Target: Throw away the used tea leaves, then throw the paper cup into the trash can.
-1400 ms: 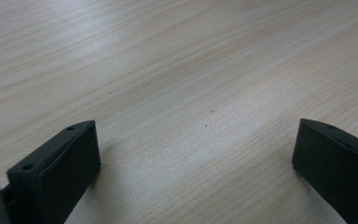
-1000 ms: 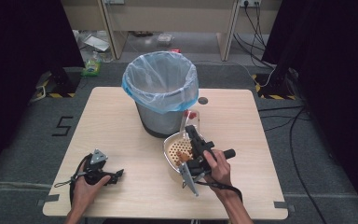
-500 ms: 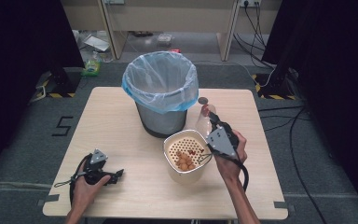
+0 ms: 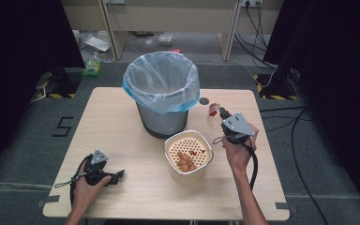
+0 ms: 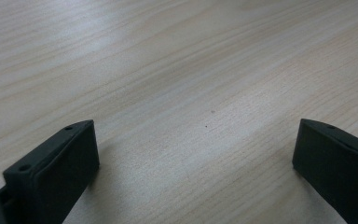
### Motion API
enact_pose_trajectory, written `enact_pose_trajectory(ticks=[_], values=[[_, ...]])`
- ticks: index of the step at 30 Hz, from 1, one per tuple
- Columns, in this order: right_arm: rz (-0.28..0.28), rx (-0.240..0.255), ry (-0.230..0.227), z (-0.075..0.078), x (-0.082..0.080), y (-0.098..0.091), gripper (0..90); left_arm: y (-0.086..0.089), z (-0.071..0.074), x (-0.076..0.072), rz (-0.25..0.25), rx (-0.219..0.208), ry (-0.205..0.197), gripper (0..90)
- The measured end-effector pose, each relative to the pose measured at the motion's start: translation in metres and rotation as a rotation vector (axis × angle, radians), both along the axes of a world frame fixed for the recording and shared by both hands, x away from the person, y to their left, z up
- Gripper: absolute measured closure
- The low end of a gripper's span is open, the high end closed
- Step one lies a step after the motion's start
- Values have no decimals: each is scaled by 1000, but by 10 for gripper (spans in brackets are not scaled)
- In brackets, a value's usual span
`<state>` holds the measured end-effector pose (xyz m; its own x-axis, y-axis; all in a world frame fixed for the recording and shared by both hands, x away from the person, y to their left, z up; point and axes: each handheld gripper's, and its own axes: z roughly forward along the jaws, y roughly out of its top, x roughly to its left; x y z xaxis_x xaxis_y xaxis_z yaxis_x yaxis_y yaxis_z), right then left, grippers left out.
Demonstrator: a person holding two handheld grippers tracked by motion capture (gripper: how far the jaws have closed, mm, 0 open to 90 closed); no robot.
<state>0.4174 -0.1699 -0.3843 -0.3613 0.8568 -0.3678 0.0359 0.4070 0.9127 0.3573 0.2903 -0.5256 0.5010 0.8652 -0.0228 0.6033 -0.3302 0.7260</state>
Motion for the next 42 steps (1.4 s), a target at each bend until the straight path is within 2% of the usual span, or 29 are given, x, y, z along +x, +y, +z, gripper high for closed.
enact_pose_trajectory(ticks=[1, 4, 9, 12, 17, 19, 20, 25, 26, 27, 28, 29, 31, 32, 33, 34, 35, 37, 38, 39, 40, 41, 42], values=[[8, 32, 18, 0, 5, -2, 896, 0, 0, 0, 0, 0, 0, 0], [7, 46, 25, 1, 8, -3, 895, 0, 0, 0, 0, 0, 0, 0], [3, 30, 24, 2, 7, -4, 894, 0, 0, 0, 0, 1, 0, 0], [1, 39, 29, 5, 8, -7, 895, 0, 0, -1, 0, 7, -3, 0], [6, 35, 24, 15, 13, -5, 894, 0, 0, -1, 1, 7, -2, 0], [1, 31, 11, 26, 19, -4, 894, 0, 0, -1, 2, 6, -2, 0], [1, 31, 11, 26, 19, -4, 894, 0, 0, -1, 2, 6, -3, 0], [-18, 24, -17, 58, 30, -2, 894, 0, 0, -1, 3, 7, -3, 0], [-18, 24, -17, 58, 30, -2, 894, 0, 0, -1, 3, 7, -3, 0], [-13, 28, -24, 72, 35, -2, 894, 0, 0, -1, 4, 6, -3, 0], [-13, 28, -24, 72, 35, -2, 894, 0, 0, -1, 3, 6, -2, 0], [-14, 35, -27, 82, 40, 0, 894, 0, 0, -1, 3, 6, -3, 0], [-7, 47, -26, 93, 44, 2, 894, 0, 0, -1, 3, 6, -3, 0], [-7, 47, -26, 93, 44, 2, 894, 0, 0, -1, 3, 6, -3, 0], [3, 42, -27, 106, 50, 7, 894, 0, 0, -1, 3, 6, -3, 0], [3, 42, -27, 106, 50, 7, 894, 0, 0, -1, 3, 6, -2, 0], [18, 56, -23, 116, 55, 13, 894, 0, 0, -1, 4, 4, -3, 0], [21, 60, -21, 121, 57, 16, 894, 0, 0, -1, 4, 5, -3, 0], [35, 74, -25, 131, 60, 24, 894, 0, 0, -1, 4, 5, -3, 0], [35, 74, -25, 131, 60, 24, 894, 0, 0, -1, 4, 5, -3, 0], [49, 68, -41, 141, 62, 34, 894, 0, 0, -1, 4, 5, -3, 0], [49, 68, -41, 141, 62, 34, 894, 0, 0, -1, 4, 5, -3, 0], [68, 63, -39, 147, 64, 43, 894, 0, 0, -1, 4, 5, -3, 0]])
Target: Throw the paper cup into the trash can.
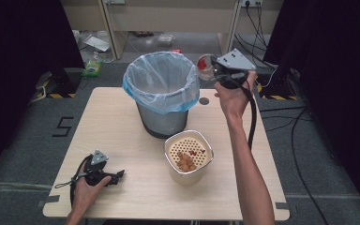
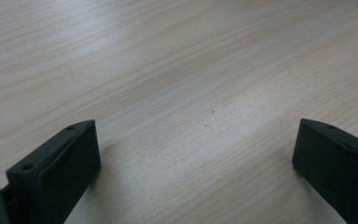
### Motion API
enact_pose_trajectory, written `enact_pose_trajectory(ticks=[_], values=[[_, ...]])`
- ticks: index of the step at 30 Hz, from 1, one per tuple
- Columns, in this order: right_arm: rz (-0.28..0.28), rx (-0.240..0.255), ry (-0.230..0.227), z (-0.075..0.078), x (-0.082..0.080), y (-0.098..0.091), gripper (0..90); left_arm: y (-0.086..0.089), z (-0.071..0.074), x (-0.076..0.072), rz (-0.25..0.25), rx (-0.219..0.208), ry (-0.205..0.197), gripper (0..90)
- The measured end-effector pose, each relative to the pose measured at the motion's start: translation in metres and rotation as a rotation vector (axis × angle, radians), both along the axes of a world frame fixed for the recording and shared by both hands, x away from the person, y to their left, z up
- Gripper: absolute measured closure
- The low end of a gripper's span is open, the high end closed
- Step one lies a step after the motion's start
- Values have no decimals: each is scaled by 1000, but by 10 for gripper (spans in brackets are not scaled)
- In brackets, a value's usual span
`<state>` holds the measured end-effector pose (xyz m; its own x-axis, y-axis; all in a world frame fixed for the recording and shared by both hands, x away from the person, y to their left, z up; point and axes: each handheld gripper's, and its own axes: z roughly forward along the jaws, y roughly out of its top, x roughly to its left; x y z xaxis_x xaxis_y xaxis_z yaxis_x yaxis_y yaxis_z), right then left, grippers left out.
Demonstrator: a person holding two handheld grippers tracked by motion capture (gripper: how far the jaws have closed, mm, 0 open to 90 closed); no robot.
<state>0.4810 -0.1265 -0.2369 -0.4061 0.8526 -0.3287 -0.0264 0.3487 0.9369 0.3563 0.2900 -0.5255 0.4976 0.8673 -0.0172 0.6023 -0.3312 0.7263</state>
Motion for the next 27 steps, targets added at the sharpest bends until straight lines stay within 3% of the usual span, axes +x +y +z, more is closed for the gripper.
enact_pose_trajectory(ticks=[6, 7, 10, 11, 19, 20, 21, 22, 27], values=[[50, -11, 26, 9, 10, 30, 893, 0, 0, 0, 0, 0, 0, 0], [69, -27, 49, 8, 16, 45, 892, 0, 0, 0, 0, 0, 0, 0], [89, -40, 66, 6, 20, 56, 891, 0, 0, 0, 0, 0, 1, 0], [104, -55, 91, 2, 24, 68, 887, 0, 0, 0, -1, 0, 1, 0], [128, -88, 183, -17, 40, 94, 847, 0, 0, 0, -1, -1, 1, 0], [124, -82, 214, -21, 44, 99, 770, 0, 0, 0, -1, 0, 2, 0], [124, -82, 214, -21, 44, 99, 770, 0, 0, 0, -1, 0, 2, 0], [129, -61, 234, -24, 47, 100, 684, 0, 0, 0, -1, 0, 2, 0], [123, -52, 227, -20, 44, 94, 588, 0, 0, 0, -2, -2, 2, 0]])
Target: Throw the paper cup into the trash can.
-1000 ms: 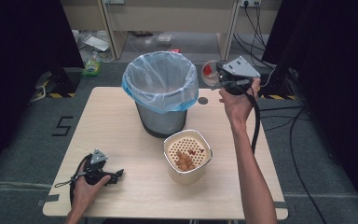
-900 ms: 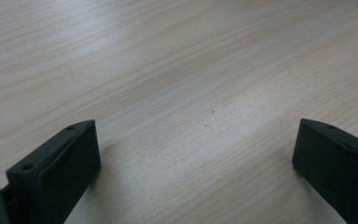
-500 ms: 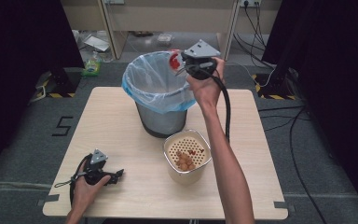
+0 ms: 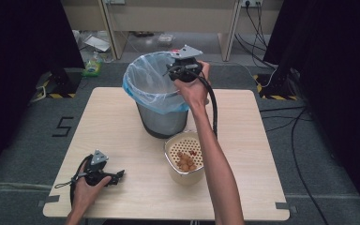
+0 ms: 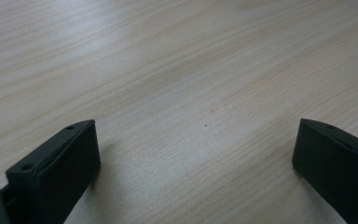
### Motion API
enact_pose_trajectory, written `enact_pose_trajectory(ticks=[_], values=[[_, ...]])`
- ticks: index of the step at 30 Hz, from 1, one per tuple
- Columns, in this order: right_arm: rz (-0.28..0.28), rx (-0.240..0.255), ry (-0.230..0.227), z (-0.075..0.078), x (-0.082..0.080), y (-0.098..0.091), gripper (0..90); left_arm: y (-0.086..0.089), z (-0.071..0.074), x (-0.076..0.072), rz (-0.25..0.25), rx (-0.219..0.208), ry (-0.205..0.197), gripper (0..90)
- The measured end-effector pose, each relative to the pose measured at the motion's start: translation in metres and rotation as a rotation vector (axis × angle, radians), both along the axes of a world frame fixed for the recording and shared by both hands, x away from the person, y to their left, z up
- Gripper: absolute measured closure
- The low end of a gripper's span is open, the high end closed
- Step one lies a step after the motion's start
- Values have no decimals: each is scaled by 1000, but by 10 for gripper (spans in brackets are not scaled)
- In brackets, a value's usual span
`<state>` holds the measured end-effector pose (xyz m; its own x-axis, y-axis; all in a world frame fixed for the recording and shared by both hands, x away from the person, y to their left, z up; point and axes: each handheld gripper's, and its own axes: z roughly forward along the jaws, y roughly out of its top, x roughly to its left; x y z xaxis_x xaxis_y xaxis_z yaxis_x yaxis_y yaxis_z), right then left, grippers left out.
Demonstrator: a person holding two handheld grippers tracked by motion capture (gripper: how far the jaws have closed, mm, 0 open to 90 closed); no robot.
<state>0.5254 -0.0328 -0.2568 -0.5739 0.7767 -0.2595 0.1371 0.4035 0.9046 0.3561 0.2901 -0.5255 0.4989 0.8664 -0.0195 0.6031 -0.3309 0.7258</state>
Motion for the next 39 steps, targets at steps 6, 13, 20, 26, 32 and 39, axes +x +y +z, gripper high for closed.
enact_pose_trajectory(ticks=[6, 13, 20, 26, 32, 39], values=[[-26, 22, -2, 11, -7, -26, 541, 0, 0, 0, 1, -1, 0, 0], [-75, 37, 6, 12, -13, -63, 528, 0, 0, 0, 1, -1, -1, 0], [-134, 45, 31, 2, -24, -109, 491, 0, 0, 0, 2, -1, 0, 0], [-163, 59, 58, -13, -36, -140, 454, 0, 0, 0, 2, -1, 0, 0], [-179, 68, 81, -32, -52, -166, 422, 0, 0, -1, 3, 0, 0, 0], [-185, 64, 99, -56, -74, -183, 402, 0, 0, -1, 2, 1, 0, 0]])
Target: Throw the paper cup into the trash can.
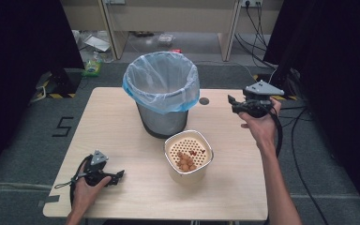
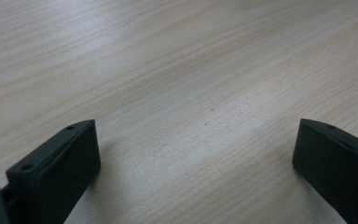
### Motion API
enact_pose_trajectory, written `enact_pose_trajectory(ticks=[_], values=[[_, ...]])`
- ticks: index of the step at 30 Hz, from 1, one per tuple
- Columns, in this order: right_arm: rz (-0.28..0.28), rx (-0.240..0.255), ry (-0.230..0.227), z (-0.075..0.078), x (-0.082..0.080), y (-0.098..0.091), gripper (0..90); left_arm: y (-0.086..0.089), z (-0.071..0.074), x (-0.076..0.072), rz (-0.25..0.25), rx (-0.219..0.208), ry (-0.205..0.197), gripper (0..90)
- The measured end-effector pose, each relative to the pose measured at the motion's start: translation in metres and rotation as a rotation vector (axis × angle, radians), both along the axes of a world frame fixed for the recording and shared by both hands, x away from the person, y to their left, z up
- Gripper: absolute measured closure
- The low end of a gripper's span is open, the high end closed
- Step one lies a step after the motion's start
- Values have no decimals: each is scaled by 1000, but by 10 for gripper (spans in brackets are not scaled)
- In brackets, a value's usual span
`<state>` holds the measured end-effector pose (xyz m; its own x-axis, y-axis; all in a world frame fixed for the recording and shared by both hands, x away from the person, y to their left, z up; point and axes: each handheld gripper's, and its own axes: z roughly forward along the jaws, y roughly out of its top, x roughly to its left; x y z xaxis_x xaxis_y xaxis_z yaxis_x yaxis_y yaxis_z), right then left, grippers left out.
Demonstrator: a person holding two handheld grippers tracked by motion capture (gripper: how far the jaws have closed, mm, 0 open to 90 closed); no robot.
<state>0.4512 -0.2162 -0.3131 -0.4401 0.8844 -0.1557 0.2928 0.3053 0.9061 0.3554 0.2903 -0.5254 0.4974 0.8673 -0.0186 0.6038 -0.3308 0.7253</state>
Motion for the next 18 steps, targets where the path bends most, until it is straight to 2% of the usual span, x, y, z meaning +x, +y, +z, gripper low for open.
enact_pose_trajectory(ticks=[1, 5, 7, 8, 9, 11, 18], values=[[0, -10, 11, -9, -7, -4, 400, 0, 0, 0, 0, 0, 0, 0], [-3, 3, 17, -21, -16, -10, 394, 0, 0, 0, 0, 0, 0, 0], [-7, 20, 29, -33, -26, -16, 391, 0, 0, 0, 0, 0, 0, 0], [-7, 20, 29, -33, -26, -16, 391, 0, 0, 0, 0, 0, 0, 0], [-20, 12, 33, -41, -31, -18, 385, 0, 0, 0, 0, 0, 0, 0], [-21, 8, 40, -44, -34, -19, 384, 0, 0, 0, 0, 0, 0, 0], [-23, 9, 72, -76, -54, -21, 379, 0, 0, 0, 0, -1, 0, 0]])
